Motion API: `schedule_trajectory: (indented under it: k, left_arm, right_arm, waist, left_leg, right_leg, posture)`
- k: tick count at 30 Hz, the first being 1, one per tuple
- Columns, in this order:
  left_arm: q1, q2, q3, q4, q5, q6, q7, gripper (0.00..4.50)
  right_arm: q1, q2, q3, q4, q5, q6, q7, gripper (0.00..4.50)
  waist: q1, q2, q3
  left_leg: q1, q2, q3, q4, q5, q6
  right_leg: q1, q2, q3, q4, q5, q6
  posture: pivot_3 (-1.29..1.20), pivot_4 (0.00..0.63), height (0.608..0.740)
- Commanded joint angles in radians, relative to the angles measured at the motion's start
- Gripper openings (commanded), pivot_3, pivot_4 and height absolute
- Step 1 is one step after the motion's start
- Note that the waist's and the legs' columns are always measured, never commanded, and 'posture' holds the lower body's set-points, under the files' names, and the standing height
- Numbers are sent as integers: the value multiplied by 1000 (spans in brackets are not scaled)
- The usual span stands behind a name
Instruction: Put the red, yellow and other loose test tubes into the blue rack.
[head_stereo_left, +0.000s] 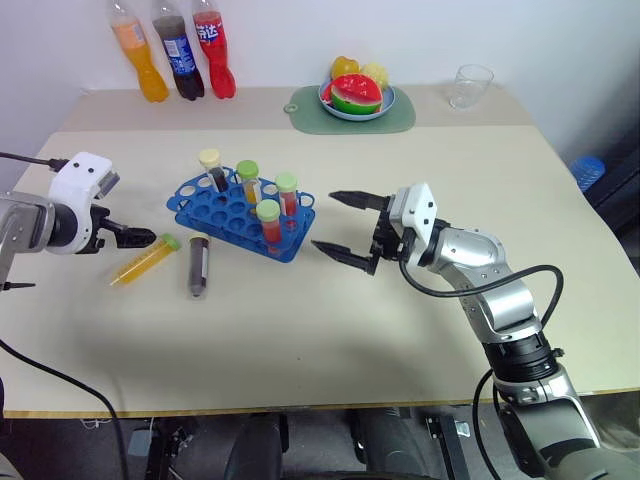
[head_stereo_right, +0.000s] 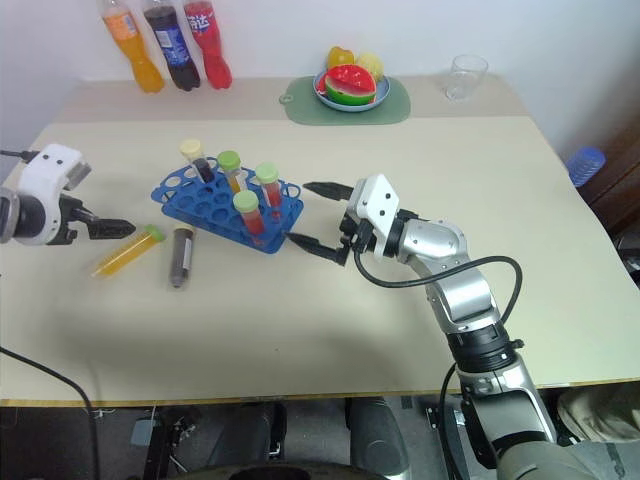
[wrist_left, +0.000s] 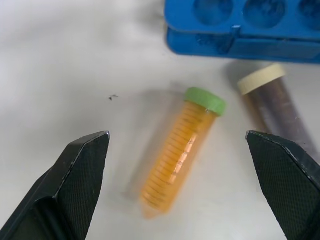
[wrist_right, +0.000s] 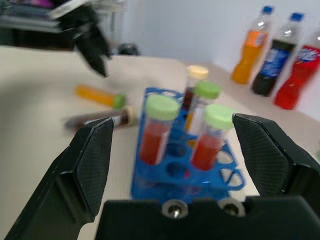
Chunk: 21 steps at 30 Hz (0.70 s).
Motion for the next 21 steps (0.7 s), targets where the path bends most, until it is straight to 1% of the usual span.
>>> schedule_trajectory:
  k: [1,5,8,11,12,13,17,18,20,21]
  left_arm:
    - [-111,-27,-155,179,146,-172,-188,4500]
    - [-206,-126,-276,411,291,-334,-311,4500]
    - [-248,-185,-312,523,366,-412,-373,4500]
    - [-279,-226,-317,603,419,-448,-414,3702]
    - [-283,-232,-317,619,433,-459,-426,3094]
    - [-285,-233,-316,632,449,-471,-433,2705]
    - [-305,-205,-284,662,490,-505,-440,863]
    - [-317,-191,-264,668,497,-500,-420,795]
    - [-329,-171,-225,669,504,-487,-382,795]
    - [-326,-157,-180,651,493,-491,-342,795]
  right_arm:
    - [17,-30,4,-76,36,44,34,4174]
    - [51,-57,1,-135,60,94,47,4174]
    - [66,-64,-1,-156,57,104,30,4174]
    - [80,-64,-5,-175,54,113,9,4222]
    - [86,-64,-6,-182,53,115,2,4222]
    - [90,-65,-6,-188,53,117,-3,4222]
    - [101,-69,-4,-205,54,127,-13,4222]
    - [103,-71,-5,-207,54,129,-15,4222]
    - [106,-75,-8,-210,54,130,-18,4222]
    - [108,-77,-10,-209,53,130,-20,4222]
  waist:
    - [4,0,0]
    - [8,-1,0]
    - [5,-2,1]
    - [4,-2,1]
    - [4,-2,2]
    - [3,-2,1]
    - [3,-3,2]
    - [3,-3,2]
    - [3,-4,2]
    - [4,-5,3]
  left_leg:
    - [0,0,0,0,0,0]
    - [-2,0,0,1,0,1]
    - [-2,0,0,1,-1,1]
    - [-3,0,0,2,-1,1]
    - [-3,0,0,2,-1,1]
    - [-3,0,0,2,-1,1]
    - [-3,0,-1,2,-1,1]
    - [-3,0,0,2,-1,1]
    - [-4,0,-1,2,-1,1]
    - [-5,0,-1,2,-1,1]
  right_leg:
    - [0,0,0,0,0,0]
    - [-1,0,0,-1,0,1]
    - [-1,0,0,-1,0,1]
    - [-1,0,0,0,0,1]
    - [-2,0,0,0,0,1]
    - [-2,0,0,0,0,1]
    - [-2,0,0,0,0,1]
    - [-2,0,0,0,0,1]
    - [-2,0,0,1,0,1]
    - [-4,0,0,1,0,1]
  posture:
    - [0,150,734]
    - [0,150,734]
    - [0,150,734]
    - [0,150,734]
    - [0,150,734]
    - [0,150,734]
    - [0,150,734]
    - [0,150,734]
    - [0,150,734]
    - [0,150,734]
